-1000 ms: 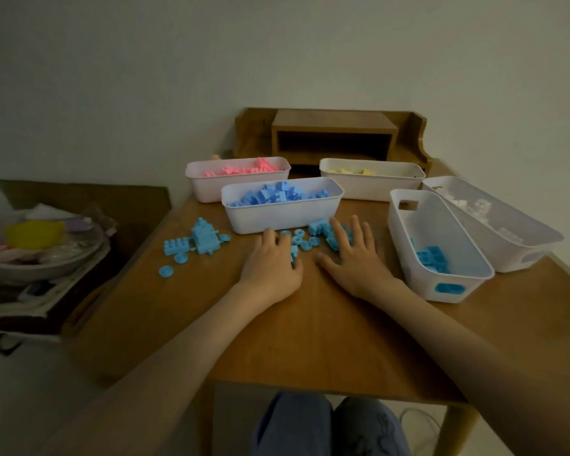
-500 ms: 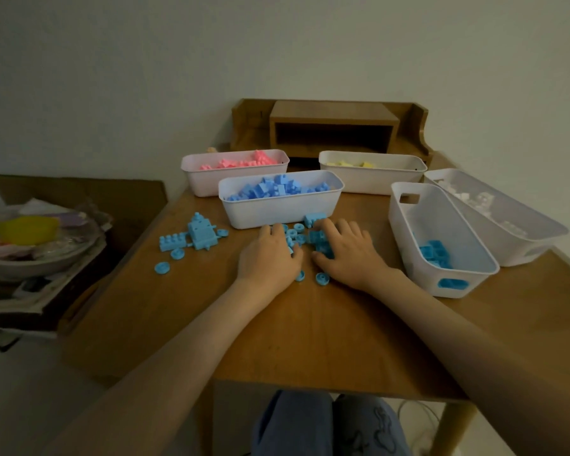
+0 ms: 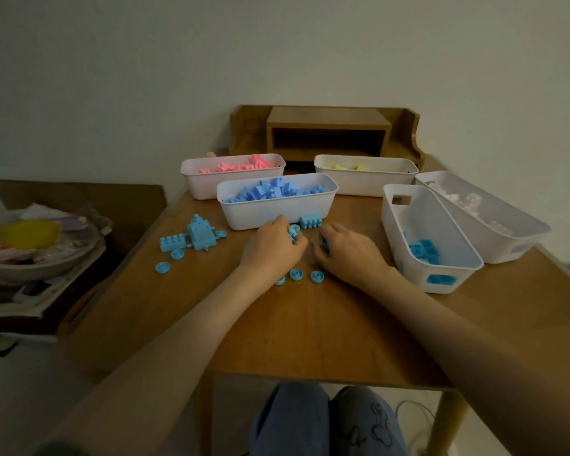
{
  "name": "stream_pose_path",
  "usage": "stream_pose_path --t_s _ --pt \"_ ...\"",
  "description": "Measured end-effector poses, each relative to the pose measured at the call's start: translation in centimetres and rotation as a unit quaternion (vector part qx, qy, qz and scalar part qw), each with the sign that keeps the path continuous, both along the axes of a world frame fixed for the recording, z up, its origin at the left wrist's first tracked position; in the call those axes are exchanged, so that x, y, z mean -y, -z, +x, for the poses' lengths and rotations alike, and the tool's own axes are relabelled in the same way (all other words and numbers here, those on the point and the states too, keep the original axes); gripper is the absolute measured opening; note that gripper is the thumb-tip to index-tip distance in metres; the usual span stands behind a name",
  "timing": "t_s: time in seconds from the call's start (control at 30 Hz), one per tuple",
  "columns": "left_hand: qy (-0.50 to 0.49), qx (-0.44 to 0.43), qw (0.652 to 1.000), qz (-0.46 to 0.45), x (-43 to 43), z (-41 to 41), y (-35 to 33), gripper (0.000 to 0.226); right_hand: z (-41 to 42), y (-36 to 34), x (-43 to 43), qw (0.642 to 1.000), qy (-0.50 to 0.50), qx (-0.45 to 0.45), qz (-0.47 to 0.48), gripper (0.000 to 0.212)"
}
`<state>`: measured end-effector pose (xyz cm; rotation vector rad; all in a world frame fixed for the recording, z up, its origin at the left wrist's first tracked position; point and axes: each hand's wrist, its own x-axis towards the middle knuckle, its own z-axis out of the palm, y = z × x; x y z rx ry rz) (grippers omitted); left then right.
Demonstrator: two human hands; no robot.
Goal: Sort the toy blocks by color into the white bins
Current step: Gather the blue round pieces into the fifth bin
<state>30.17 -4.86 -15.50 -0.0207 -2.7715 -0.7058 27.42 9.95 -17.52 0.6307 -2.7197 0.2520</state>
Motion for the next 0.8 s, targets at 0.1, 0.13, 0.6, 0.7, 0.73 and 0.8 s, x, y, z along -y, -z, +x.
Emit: stream_pose_path --t_s 0.1,0.13,0.6,0.7,0.73,0.8 --pt "0.007 -0.039 0.999 0.03 -0.3 -0.2 -0.5 0.02 0.8 -0.5 -0.3 0.999 0.004 -0.049 -0.02 0.03" --pt "0.01 -0.045 0.998 0.038 -0.5 -0.3 -0.7 0.02 0.9 -1.1 -0.4 0.998 0.012 -0.046 -0.034 0.029" --pt "0.089 -0.116 0.966 0.211 -7.6 -1.4 -5.1 0.024 0.9 -8.7 -9.3 0.967 0.133 -0.046 -0.213 0.036" --pt "0.064 -0.076 0.949 0.298 -10.1 -1.7 -5.7 0.022 0.6 -7.2 -11.5 0.965 0.134 0.063 -0.217 0.046" --pt "0.051 -0.048 0.938 0.339 -10.9 -1.8 -6.0 0.02 0.7 -6.8 -11.6 0.956 0.13 0.093 -0.244 0.048" --pt "0.021 0.008 0.91 0.413 -12.4 -2.3 -6.4 0.02 0.8 -6.4 -11.7 0.942 0.122 0.116 -0.291 0.048"
